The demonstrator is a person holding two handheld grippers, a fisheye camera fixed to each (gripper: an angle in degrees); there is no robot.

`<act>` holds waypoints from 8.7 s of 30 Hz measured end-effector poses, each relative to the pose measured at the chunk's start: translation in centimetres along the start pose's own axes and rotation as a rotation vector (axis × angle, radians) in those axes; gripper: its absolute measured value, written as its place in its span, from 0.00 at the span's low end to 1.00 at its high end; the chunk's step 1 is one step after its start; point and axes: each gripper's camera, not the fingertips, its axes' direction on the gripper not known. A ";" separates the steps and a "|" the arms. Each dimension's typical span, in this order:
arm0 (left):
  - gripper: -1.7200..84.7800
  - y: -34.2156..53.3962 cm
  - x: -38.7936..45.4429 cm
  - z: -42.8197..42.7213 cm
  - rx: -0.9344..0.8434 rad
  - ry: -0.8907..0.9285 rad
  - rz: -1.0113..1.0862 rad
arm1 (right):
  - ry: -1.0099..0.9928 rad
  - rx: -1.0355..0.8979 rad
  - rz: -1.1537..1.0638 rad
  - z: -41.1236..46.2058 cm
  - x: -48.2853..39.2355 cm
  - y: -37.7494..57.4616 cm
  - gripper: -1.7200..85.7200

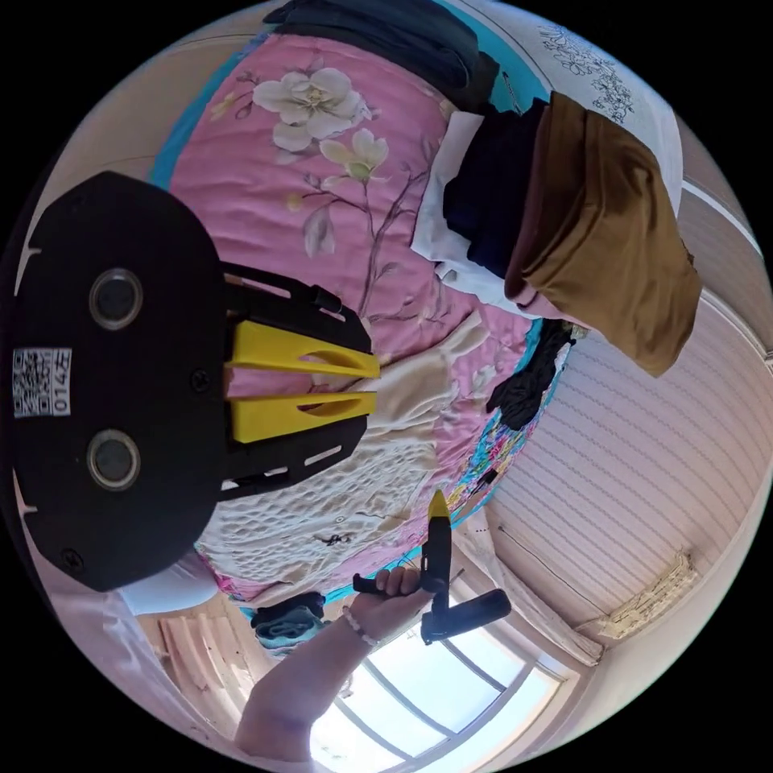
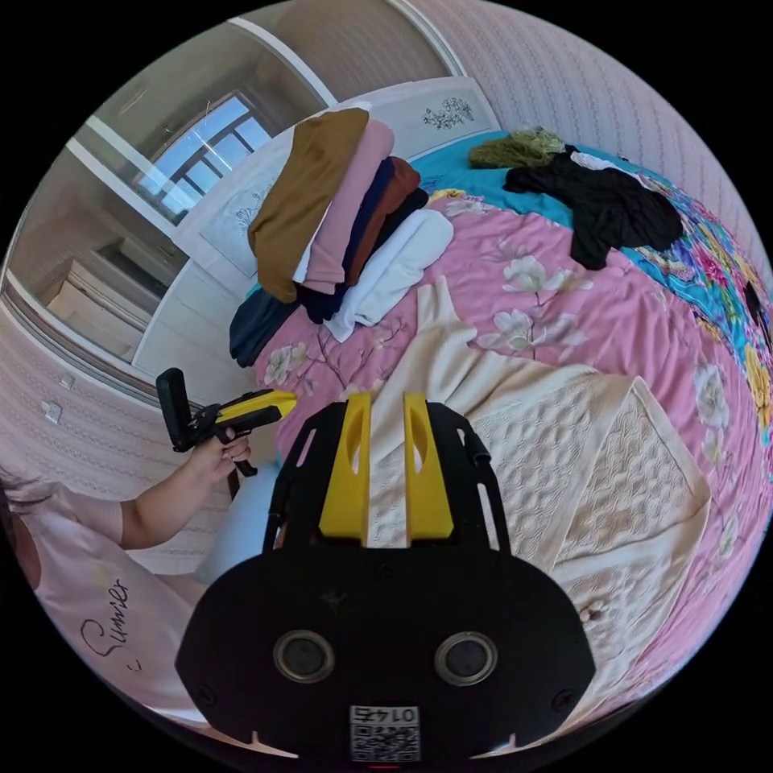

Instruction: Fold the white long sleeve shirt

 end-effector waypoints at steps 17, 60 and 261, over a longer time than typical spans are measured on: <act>0.04 -8.9 -10.4 6.1 -0.194 -0.074 -0.044 | 0.104 -0.201 0.036 29.0 2.4 -23.8 0.07; 0.01 3.2 -29.9 -21.0 0.006 -0.271 -0.308 | -0.051 -0.227 -0.214 48.6 -16.4 -16.3 0.09; 0.01 -5.5 9.7 6.0 -0.177 0.092 0.449 | 0.117 0.508 0.366 -46.3 5.3 41.9 0.03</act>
